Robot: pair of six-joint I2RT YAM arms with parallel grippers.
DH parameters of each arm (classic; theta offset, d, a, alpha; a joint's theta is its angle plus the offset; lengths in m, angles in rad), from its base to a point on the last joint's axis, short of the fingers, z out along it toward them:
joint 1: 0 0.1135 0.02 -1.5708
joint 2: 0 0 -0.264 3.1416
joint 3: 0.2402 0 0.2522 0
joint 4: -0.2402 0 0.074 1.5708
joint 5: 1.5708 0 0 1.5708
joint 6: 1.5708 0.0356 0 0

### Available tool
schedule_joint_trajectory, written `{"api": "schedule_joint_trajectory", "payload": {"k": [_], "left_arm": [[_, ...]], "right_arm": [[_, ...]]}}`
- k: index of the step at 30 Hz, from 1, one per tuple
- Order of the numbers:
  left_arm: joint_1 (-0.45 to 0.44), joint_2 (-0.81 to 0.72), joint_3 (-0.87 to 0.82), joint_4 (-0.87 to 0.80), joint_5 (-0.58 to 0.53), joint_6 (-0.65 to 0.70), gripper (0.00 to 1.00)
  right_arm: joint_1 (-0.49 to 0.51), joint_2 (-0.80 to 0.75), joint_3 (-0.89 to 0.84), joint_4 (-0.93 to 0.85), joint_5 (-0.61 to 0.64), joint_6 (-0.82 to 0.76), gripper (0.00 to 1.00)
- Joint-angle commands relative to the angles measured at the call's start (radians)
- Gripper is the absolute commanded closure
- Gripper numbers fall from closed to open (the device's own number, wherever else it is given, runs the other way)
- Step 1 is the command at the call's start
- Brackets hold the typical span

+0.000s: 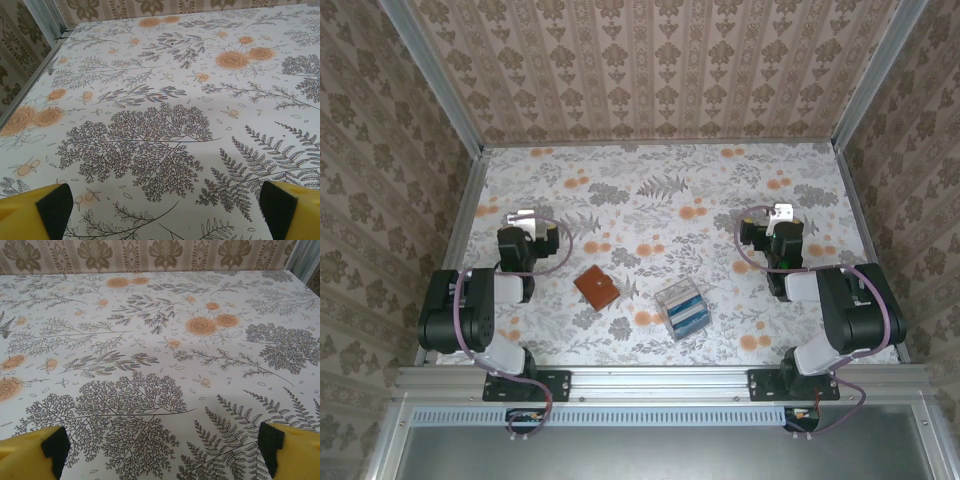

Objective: Put the credit cards into the card holder

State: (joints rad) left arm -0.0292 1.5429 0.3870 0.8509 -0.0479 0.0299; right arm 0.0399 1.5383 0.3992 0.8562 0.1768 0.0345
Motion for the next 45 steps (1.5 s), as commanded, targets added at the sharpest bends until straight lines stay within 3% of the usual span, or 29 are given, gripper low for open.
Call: {"api": "schedule_joint_trajectory", "payload": {"k": [1, 26, 29, 33, 37, 40, 42, 45], "left_arm": [[0.006, -0.007, 0.019, 0.002, 0.016, 0.02, 0.0], [0.006, -0.006, 0.019, 0.002, 0.016, 0.02, 0.0], [0.006, -0.007, 0.019, 0.002, 0.016, 0.019, 0.0], [0.006, -0.006, 0.019, 0.002, 0.016, 0.02, 0.0], [0.009, -0.007, 0.019, 0.001, 0.016, 0.019, 0.0], [0.011, -0.007, 0.018, 0.003, 0.019, 0.016, 0.0], [0.003, -0.042, 0.017, -0.011, -0.082, -0.003, 0.0], [-0.034, -0.241, 0.09, -0.349, -0.153, -0.024, 0.0]], "right_arm": [[0.0, -0.011, -0.005, 0.021, 0.012, 0.016, 0.0], [-0.002, -0.012, -0.005, 0.024, 0.012, 0.018, 0.0], [-0.011, -0.06, -0.012, -0.016, 0.06, 0.054, 0.0], [-0.004, -0.113, -0.069, 0.059, 0.089, 0.045, 0.0], [0.0, -0.389, 0.032, -0.351, 0.169, 0.108, 0.0], [-0.002, -0.525, 0.197, -0.755, 0.193, 0.316, 0.0], [-0.003, -0.586, 0.261, -0.928, 0.185, 0.441, 0.0], [-0.011, -0.666, 0.247, -0.953, -0.014, 0.45, 0.0]]}}
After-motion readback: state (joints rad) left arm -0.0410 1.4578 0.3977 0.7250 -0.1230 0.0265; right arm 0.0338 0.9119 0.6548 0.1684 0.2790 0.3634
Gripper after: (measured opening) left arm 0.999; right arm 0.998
